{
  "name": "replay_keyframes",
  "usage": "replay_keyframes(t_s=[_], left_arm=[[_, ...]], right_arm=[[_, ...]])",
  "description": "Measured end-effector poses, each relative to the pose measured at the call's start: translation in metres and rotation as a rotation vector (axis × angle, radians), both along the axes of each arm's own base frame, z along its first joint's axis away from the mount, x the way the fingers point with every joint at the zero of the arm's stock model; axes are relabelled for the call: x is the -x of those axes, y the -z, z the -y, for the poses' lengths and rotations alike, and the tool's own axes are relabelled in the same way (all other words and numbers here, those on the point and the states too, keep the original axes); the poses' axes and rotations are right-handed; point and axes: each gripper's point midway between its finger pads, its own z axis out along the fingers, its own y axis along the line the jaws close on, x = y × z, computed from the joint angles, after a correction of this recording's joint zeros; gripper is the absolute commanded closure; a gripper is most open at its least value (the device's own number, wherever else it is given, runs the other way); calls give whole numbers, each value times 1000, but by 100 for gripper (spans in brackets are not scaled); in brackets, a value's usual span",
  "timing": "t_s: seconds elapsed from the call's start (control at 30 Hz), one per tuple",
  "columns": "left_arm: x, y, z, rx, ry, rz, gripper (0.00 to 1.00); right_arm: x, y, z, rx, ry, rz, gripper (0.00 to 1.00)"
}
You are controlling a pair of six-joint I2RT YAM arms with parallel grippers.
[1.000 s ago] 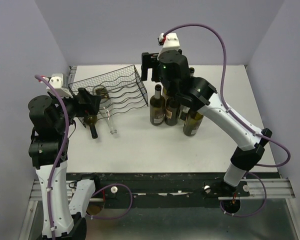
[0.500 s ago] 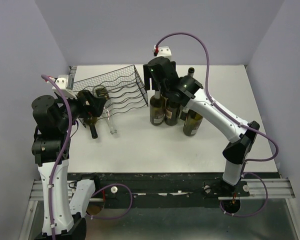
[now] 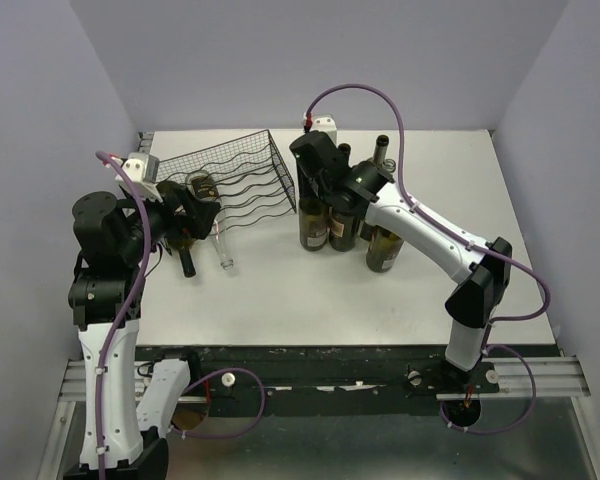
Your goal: Put the wine bottle on the wine rack
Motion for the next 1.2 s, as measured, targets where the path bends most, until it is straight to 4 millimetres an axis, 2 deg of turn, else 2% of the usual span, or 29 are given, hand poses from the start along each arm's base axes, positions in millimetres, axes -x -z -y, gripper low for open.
replay_keyframes(t_s=[0.03,0.1,0.23,0.43,0.6,0.8,0.9,1.1,1.2], left_arm=[[0,2,1,0,5,-2,1],[0,4,3,-3,16,-3,1],[0,11,10,-9,51,-7,1],[3,19,25,-3,140,-12,1],[11,29,56,-8,293,12,1],[20,76,90,-23,441,-10,1],[21,92,96,-24,467,-14,1],[17,105,101,-45,480,59,1],[14,109,102,-56,484,91,1]], right_arm=[[0,1,0,3,0,-1,71],[0,3,0,4,2,-2,82],[-1,3,0,5,3,2,99],[1,2,-1,16,-30,-2,99],[16,-5,-8,-7,-130,-48,99],[37,-45,-19,-104,-253,-51,99],[50,-68,-22,-163,-313,-39,99],[77,-99,-28,-249,-434,-54,99],[86,-105,-35,-283,-489,-72,99]])
